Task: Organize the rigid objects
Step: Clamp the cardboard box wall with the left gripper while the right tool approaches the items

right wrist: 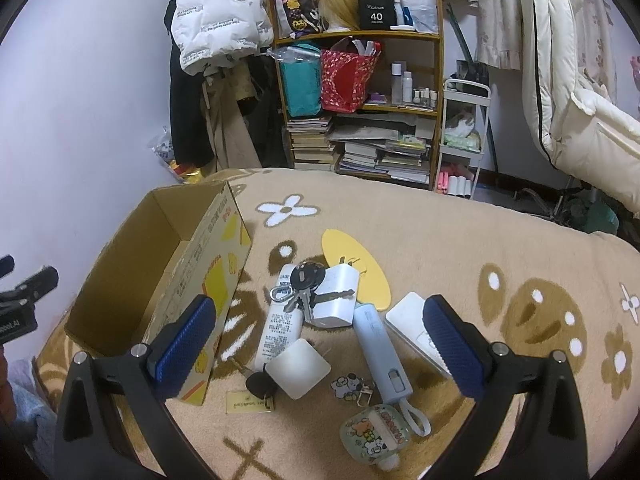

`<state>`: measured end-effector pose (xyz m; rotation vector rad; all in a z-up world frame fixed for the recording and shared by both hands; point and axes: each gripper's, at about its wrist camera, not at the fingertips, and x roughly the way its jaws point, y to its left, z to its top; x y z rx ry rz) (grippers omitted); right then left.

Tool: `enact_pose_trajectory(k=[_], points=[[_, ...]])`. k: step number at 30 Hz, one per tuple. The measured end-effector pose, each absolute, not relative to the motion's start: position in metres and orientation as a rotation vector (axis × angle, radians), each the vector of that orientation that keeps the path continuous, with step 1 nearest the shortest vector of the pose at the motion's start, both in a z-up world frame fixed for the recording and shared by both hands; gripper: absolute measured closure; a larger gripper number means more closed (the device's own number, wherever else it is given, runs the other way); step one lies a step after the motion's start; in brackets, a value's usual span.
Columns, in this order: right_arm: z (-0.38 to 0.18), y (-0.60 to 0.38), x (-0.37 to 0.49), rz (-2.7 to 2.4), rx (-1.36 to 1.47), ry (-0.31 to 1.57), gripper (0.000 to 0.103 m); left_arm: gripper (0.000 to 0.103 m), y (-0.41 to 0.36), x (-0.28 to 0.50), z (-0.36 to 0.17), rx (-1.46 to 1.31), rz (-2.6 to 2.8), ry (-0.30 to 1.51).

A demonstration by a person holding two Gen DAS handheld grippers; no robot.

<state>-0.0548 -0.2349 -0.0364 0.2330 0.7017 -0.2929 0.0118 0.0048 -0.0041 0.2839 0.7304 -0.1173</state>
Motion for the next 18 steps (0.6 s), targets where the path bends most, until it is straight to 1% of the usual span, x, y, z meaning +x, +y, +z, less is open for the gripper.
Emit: enact_pose_trajectory(k=[9, 18], points=[[-0.045, -0.245, -0.035, -0.287, 0.261, 0.756, 0.0, 0.0, 0.005, 0.04, -0.016, 0.284, -0.1, 0.801], [-0.066, -0.246, -0.02, -0.253, 0.281, 0.843, 0.0, 0.0, 0.003, 0.067, -0.039, 0.293, -0.071, 0.902]])
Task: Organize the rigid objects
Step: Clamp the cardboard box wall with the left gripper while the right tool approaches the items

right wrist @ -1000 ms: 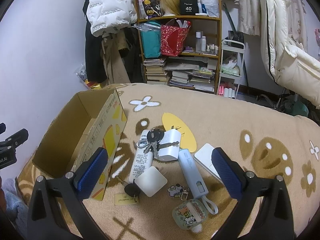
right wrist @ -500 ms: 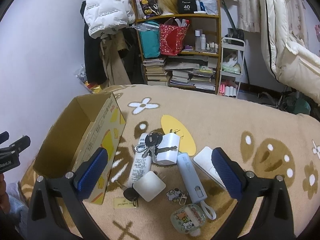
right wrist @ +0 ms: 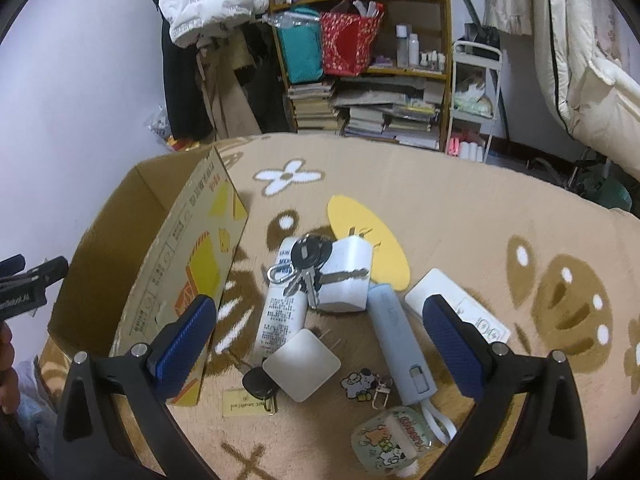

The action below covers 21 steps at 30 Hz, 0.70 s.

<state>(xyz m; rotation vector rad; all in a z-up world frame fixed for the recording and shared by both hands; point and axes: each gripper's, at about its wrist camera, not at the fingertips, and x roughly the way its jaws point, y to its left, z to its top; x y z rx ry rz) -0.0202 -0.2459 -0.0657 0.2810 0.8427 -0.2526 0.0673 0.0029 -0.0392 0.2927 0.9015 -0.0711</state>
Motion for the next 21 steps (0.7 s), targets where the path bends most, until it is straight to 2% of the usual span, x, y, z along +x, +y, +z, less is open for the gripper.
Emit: enact_pose_trajectory(k=[17, 19, 21], points=[[-0.118, -0.235, 0.003, -0.187, 0.294, 1.03, 0.003, 0.001, -0.005, 0.089, -0.08, 0.376, -0.019, 1.039], [-0.123, -0.238, 0.004, -0.192, 0.309, 1.042, 0.003, 0.012, -0.005, 0.092, -0.084, 0.365, -0.025, 1.062], [-0.129, -0.242, 0.003, -0.194, 0.335, 1.054, 0.003, 0.017, -0.005, 0.094, -0.089, 0.36, -0.027, 1.092]])
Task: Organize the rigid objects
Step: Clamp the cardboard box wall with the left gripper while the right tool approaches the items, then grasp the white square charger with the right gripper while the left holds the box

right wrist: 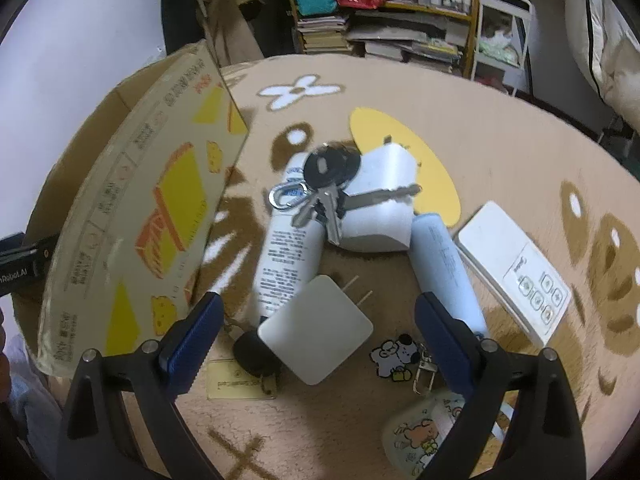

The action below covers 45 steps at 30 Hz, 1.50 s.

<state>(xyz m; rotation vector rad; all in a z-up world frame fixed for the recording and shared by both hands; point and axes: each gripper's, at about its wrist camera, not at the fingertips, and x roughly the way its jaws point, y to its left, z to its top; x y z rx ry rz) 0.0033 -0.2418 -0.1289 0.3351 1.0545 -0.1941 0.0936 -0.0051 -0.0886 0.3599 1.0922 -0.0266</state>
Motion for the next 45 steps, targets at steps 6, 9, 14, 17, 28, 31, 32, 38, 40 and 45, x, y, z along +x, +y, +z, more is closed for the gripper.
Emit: enact_pose_trajectory(k=[6, 9, 14, 17, 28, 31, 32, 38, 40, 45], points=[[-0.148, -0.253, 0.007, -0.198, 0.386, 1.1, 0.008, 0.048, -0.004, 0.097, -0.097, 0.306, -0.048, 1.149], [-0.15, -0.252, 0.007, -0.201, 0.382, 1.106, 0.009, 0.065, -0.005, 0.095, -0.099, 0.295, -0.074, 1.166], [-0.149, -0.25, 0.007, -0.201, 0.378, 1.108, 0.01, 0.083, -0.012, 0.089, -0.099, 0.298, -0.11, 1.174], [-0.148, -0.249, 0.007, -0.204, 0.373, 1.103, 0.017, 0.084, -0.013, 0.087, -0.099, 0.304, -0.108, 1.17], [-0.147, -0.242, 0.004, -0.179, 0.367, 1.101, 0.037, 0.087, -0.015, 0.083, -0.095, 0.305, -0.12, 1.157], [-0.145, -0.239, 0.004, -0.196, 0.33, 1.089, 0.037, 0.087, -0.015, 0.083, -0.094, 0.305, -0.123, 1.155], [-0.143, -0.236, 0.004, -0.209, 0.302, 1.082, 0.037, 0.087, -0.015, 0.083, -0.094, 0.305, -0.122, 1.156], [-0.124, -0.235, -0.001, -0.228, 0.28, 1.016, 0.037, 0.087, -0.016, 0.082, -0.093, 0.317, -0.121, 1.157], [-0.115, -0.236, -0.001, -0.215, 0.304, 0.993, 0.037, 0.087, -0.017, 0.082, -0.093, 0.323, -0.121, 1.155], [-0.086, -0.231, 0.005, -0.178, 0.303, 0.908, 0.037, 0.087, -0.017, 0.081, -0.093, 0.324, -0.118, 1.156]])
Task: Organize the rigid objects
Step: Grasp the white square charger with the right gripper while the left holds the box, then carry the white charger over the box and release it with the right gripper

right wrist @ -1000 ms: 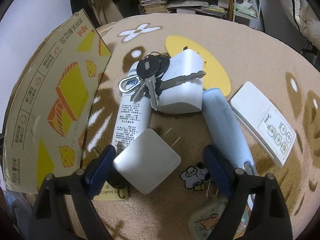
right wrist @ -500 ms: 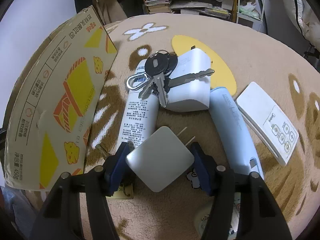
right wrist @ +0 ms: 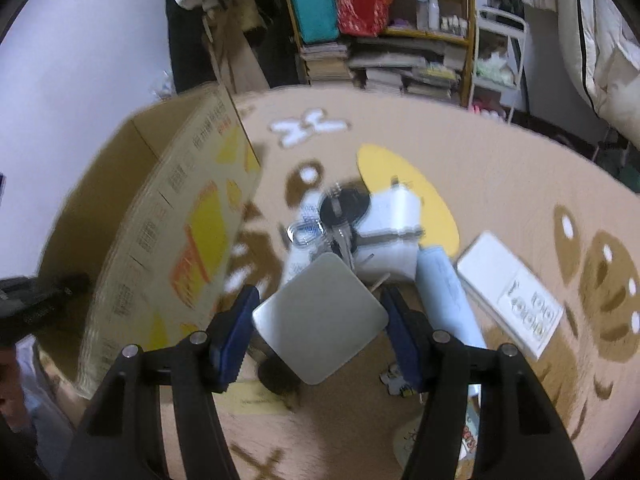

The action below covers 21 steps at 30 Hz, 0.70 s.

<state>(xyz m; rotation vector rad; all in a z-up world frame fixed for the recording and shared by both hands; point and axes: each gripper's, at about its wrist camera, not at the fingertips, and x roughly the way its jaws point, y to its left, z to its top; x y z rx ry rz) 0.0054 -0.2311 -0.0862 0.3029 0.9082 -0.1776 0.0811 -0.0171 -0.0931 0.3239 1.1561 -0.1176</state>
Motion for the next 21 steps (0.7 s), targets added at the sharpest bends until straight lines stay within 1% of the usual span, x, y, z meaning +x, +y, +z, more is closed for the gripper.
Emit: enact_pose_trajectory(k=[9, 13, 21], points=[[-0.034, -0.199, 0.025, -0.102, 0.213, 0.755, 0.037, 0.087, -0.016, 0.081, -0.091, 0.321, -0.115, 1.156], [-0.02, -0.182, 0.029, -0.06, 0.178, 0.71, 0.037, 0.087, -0.016, 0.082, -0.091, 0.321, -0.115, 1.157], [-0.017, -0.155, 0.052, 0.016, 0.122, 0.674, 0.037, 0.086, -0.017, 0.08, -0.091, 0.332, -0.11, 1.157]])
